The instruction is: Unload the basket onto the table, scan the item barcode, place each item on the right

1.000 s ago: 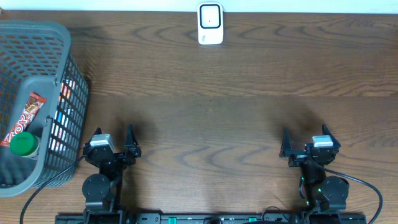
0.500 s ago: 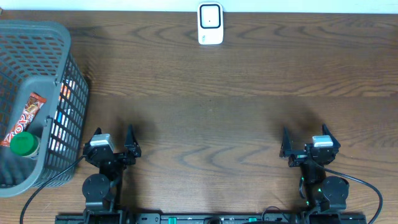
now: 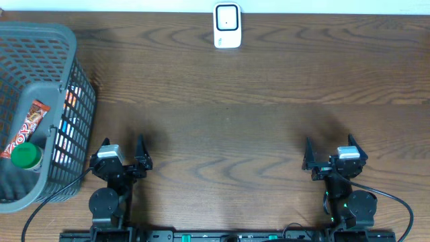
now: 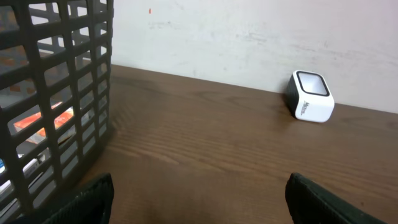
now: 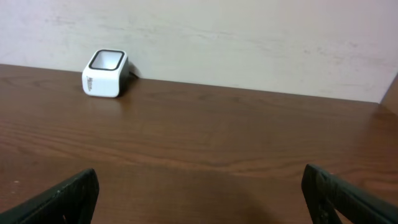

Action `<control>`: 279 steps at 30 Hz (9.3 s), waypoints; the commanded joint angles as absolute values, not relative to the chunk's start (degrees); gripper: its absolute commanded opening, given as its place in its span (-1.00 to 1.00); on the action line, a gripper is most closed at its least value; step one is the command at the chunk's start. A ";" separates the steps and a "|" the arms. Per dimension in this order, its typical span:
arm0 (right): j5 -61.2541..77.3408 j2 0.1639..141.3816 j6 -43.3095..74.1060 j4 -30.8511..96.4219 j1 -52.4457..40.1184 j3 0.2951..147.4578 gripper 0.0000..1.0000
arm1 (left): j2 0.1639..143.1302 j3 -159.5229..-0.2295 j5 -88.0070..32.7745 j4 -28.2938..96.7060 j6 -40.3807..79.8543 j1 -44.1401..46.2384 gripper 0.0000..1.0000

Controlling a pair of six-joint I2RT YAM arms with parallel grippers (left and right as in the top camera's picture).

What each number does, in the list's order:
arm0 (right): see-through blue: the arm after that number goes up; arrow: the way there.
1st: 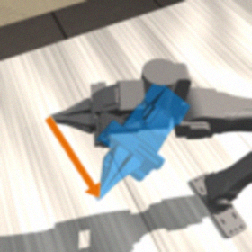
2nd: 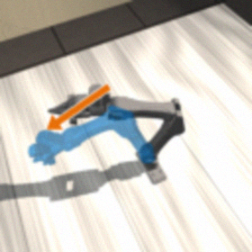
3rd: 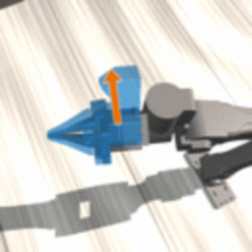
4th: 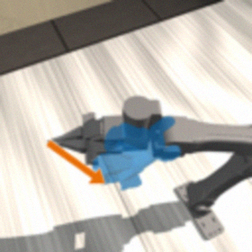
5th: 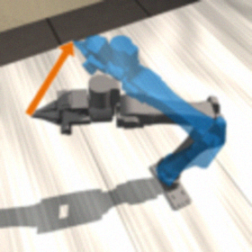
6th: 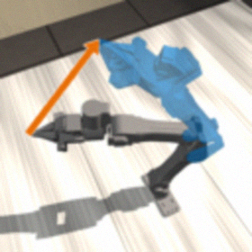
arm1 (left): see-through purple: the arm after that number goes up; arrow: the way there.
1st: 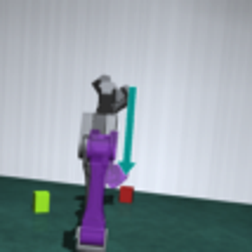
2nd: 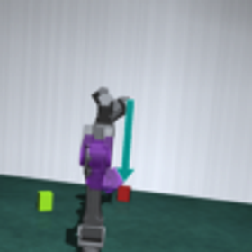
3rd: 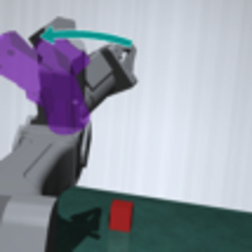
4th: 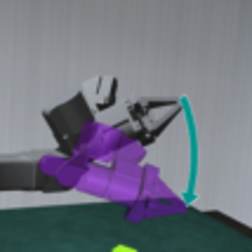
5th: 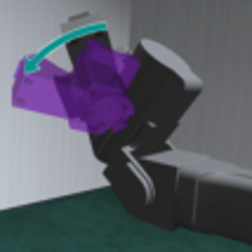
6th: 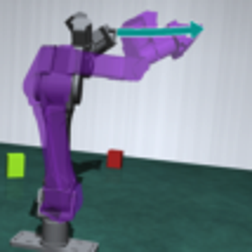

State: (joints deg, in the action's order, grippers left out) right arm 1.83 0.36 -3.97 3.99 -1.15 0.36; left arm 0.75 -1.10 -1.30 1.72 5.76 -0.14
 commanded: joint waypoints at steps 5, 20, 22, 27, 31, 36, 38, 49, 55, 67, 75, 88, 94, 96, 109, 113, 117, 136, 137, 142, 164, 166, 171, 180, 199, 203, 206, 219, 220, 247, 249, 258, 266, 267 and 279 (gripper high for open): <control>1.58 0.49 -3.25 4.25 -0.84 0.32 0.98 | 0.82 -0.49 -10.26 3.60 5.10 0.21 0.72; 1.58 0.49 -3.27 4.25 -0.84 0.32 0.98 | 29.21 -41.12 -20.40 26.55 -0.64 0.21 0.73; 1.58 0.49 -3.27 4.27 -0.84 0.32 0.98 | 32.99 -48.40 -20.38 32.69 -0.64 0.19 0.73; 1.58 0.49 -3.25 4.25 -0.84 0.32 0.98 | 37.43 -55.37 -27.77 37.28 2.22 0.19 0.73; 1.58 0.49 -3.27 4.25 -0.84 0.32 0.98 | 40.18 -62.35 -26.11 42.74 2.44 -0.32 0.73; 1.58 0.49 -3.27 4.25 -0.84 0.32 0.99 | 50.17 -81.71 -20.99 54.63 2.17 -2.85 0.73; 1.58 0.49 -3.27 4.27 -0.84 0.32 0.98 | 56.10 -92.12 -14.87 61.56 2.13 -4.10 0.73; 1.58 0.49 -3.27 4.27 -0.84 0.32 0.99 | 78.30 -118.61 9.34 80.12 21.34 -22.52 0.73; 1.58 0.49 -3.27 4.25 -0.84 0.32 0.99 | 81.14 -111.07 9.21 79.50 28.42 -34.96 0.73; 1.58 0.49 -3.27 4.27 -0.84 0.32 0.99 | 81.23 -87.24 9.96 65.06 33.71 -43.20 0.72; 1.58 0.49 -3.27 4.25 -0.84 0.32 0.98 | 82.30 -76.62 10.00 55.24 32.62 -44.73 0.73; 1.58 0.49 -3.27 4.27 -0.84 0.32 0.98 | 94.26 -76.18 12.93 51.90 32.23 -44.99 0.73; 1.58 0.49 -3.27 4.25 -0.84 0.32 0.99 | 96.90 -76.18 12.91 50.33 32.23 -44.99 0.74; 1.58 0.49 -3.27 4.27 -0.84 0.32 0.99 | 97.47 -76.18 12.91 50.02 32.23 -44.99 0.73; 1.58 0.49 -3.27 4.25 -0.84 0.32 0.99 | 100.79 -75.90 12.71 48.45 32.27 -44.99 0.73; 1.58 0.49 -3.27 4.27 -0.84 0.32 0.99 | 102.35 -75.90 12.67 47.99 32.27 -44.99 0.73; 1.58 0.49 -3.27 4.27 -0.84 0.32 0.99 | 103.44 -75.85 12.34 47.00 32.27 -44.99 0.73; 1.58 0.49 -3.27 4.25 -0.84 0.32 0.99 | 106.87 -71.68 10.94 41.25 33.32 -44.99 0.66; 1.58 0.49 -3.27 4.25 -0.84 0.32 0.98 | 106.83 -71.68 10.94 41.25 33.32 -44.99 0.59; 1.58 0.49 -3.27 4.27 -0.84 0.32 0.98 | 106.26 -71.72 10.50 41.93 33.32 -44.97 0.20; 1.58 0.49 -3.27 4.27 -0.84 0.32 0.98 | 55.88 -73.41 -31.66 40.14 33.65 -41.80 0.22; 1.58 0.49 -3.27 4.25 -0.84 0.32 0.98 | 52.53 -73.41 -35.75 39.66 35.11 -38.68 0.25; 1.58 0.49 -3.27 4.27 -0.84 0.32 0.99 | 49.60 -73.32 -37.08 39.44 36.77 -26.02 0.29; 1.58 0.49 -3.27 4.25 -0.84 0.32 0.99 | 59.48 -67.59 -23.70 40.03 30.52 2.68 0.30; 1.58 0.49 -3.27 4.27 -0.84 0.32 0.98 | 98.70 -66.70 4.16 36.14 59.55 24.12 0.31; 1.58 0.49 -3.25 4.25 -0.84 0.32 0.99 | 100.31 -66.70 7.79 35.68 73.73 25.89 0.32; 1.58 0.49 -3.27 4.25 -0.84 0.32 0.99 | 100.31 -66.70 11.22 35.75 81.14 26.94 0.31; 1.58 0.49 -3.27 4.27 -0.84 0.32 0.99 | 100.05 -66.72 10.76 40.07 82.98 28.05 0.68; 1.58 0.49 -3.25 4.27 -0.84 0.32 0.98 | 99.59 -66.89 10.79 40.12 80.31 28.05 0.69; 1.58 0.49 -3.27 4.25 -0.84 0.32 0.99 | 77.84 -104.18 -15.46 61.63 26.39 -38.59 0.97; 1.58 0.49 -3.27 4.27 -0.84 0.32 0.99 | 81.89 -103.92 -22.76 62.54 26.39 -44.53 0.97; 1.58 0.49 -3.27 4.27 -0.84 0.32 0.99 | 93.34 -103.24 -26.37 66.61 4.38 -51.88 0.97; 1.58 0.49 -3.27 4.27 -1.17 0.32 0.98 | 93.60 -92.90 -22.63 63.96 -13.37 -45.89 0.97; 1.58 0.49 -3.27 4.25 -1.17 0.32 0.99 | 93.60 -91.33 -20.21 63.07 -13.30 -45.19 0.97; 1.58 0.49 -3.27 4.25 -1.17 0.32 0.99 | 93.62 -79.44 -3.40 52.93 -16.58 -41.56 0.96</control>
